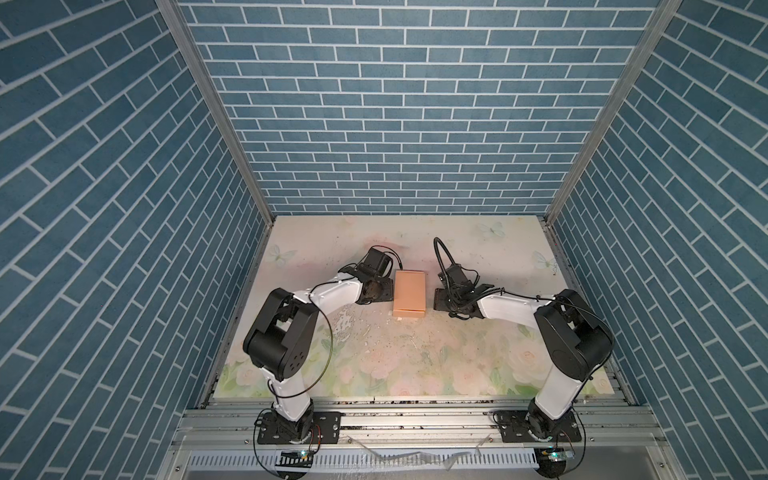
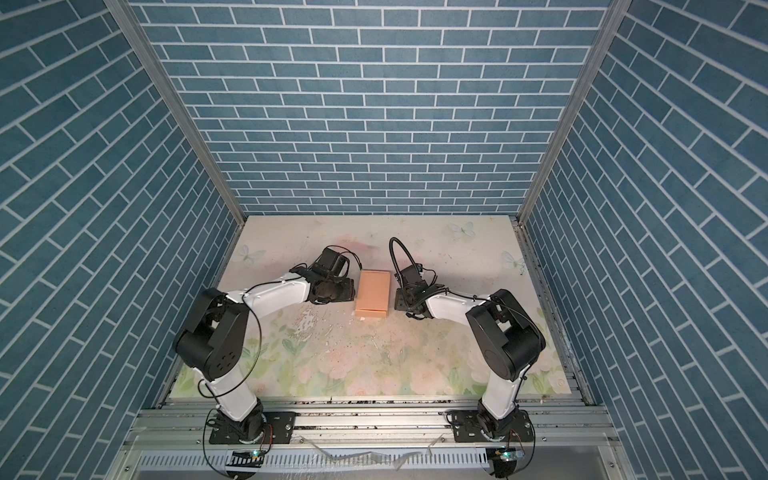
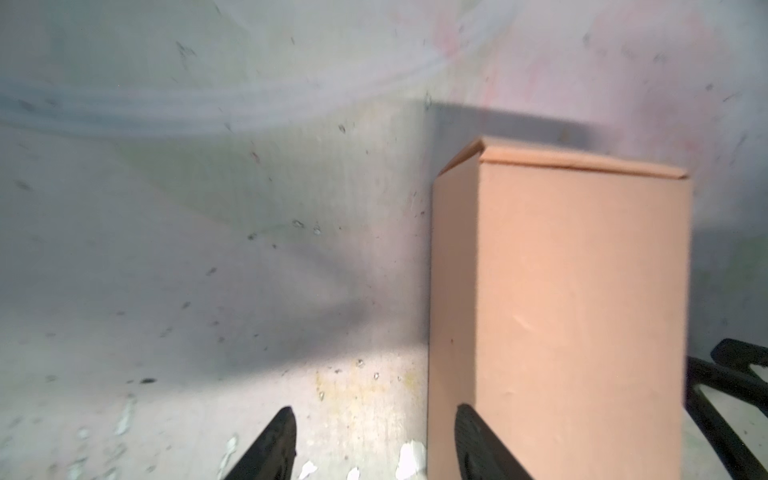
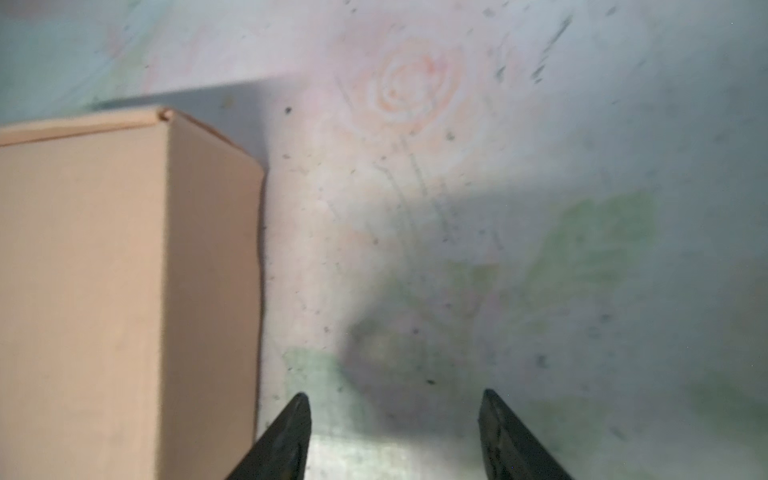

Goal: Fold the paper box

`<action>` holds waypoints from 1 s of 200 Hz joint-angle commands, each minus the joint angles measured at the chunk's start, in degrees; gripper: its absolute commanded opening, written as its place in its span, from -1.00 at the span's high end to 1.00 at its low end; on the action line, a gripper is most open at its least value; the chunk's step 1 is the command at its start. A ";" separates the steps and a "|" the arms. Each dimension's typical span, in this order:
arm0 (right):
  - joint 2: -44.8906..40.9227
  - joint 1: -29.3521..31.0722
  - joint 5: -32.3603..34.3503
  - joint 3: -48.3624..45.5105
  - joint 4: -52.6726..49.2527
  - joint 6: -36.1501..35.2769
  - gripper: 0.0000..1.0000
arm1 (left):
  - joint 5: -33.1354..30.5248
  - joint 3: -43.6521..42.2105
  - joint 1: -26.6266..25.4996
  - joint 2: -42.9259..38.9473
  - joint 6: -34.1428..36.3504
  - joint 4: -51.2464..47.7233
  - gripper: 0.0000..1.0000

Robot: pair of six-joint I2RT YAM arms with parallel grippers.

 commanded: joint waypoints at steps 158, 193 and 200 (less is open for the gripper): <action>-35.88 -12.30 14.76 -9.07 2.46 -25.24 -0.91 | -24.73 -3.37 -0.14 -36.47 9.91 -10.38 -0.75; -37.92 -15.91 14.92 -13.23 6.24 -28.78 -0.91 | -27.17 -7.37 0.15 -42.05 12.93 -6.89 -0.75; -38.48 -17.04 14.44 -14.24 6.93 -28.78 -0.91 | -27.50 -8.23 0.48 -43.08 13.55 -6.10 -0.76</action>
